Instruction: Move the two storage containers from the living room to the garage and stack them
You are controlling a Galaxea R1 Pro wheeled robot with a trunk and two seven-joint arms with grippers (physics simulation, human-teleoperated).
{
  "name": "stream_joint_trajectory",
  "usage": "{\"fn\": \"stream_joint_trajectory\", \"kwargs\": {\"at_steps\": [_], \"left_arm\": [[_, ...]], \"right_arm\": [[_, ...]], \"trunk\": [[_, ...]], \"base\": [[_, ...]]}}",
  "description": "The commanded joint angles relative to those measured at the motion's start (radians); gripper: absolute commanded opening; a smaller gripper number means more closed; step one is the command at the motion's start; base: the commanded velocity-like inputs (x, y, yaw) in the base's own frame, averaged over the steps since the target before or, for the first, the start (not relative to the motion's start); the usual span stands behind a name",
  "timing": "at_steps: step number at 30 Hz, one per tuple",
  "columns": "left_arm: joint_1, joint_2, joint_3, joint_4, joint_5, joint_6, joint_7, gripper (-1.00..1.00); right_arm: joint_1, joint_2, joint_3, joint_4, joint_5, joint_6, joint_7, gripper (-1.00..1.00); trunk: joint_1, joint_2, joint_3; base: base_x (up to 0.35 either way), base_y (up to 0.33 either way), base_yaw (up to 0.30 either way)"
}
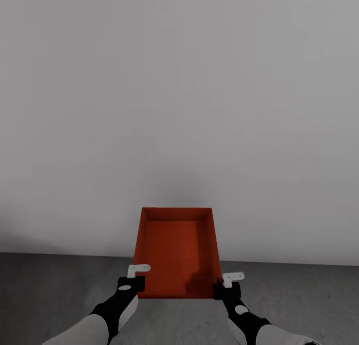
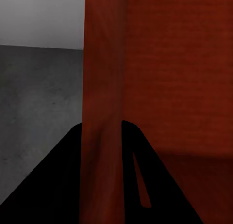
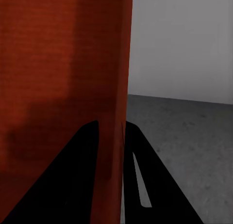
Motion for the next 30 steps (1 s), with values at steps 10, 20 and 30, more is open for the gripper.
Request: {"fn": "stream_joint_trajectory", "kwargs": {"at_steps": [10, 20, 30], "left_arm": [[-0.002, 0.011, 0.072, -0.005, -0.001, 0.004, 0.010, -1.00], [-0.002, 0.011, 0.072, -0.005, -0.001, 0.004, 0.010, -1.00], [-0.002, 0.011, 0.072, -0.005, -0.001, 0.004, 0.011, -1.00]], "right_arm": [[0.000, -0.001, -0.007, 0.005, -0.004, -0.002, -0.001, -1.00], [0.000, -0.001, -0.007, 0.005, -0.004, -0.002, -0.001, -1.00], [0.000, -0.001, -0.007, 0.005, -0.004, -0.002, -0.001, -1.00]], "trunk": [[0.000, -0.001, -0.017], [0.000, -0.001, -0.034], [0.000, -0.001, -0.050]], "base": [[0.000, 0.000, 0.000], [0.000, 0.000, 0.000], [0.000, 0.000, 0.000]]}}
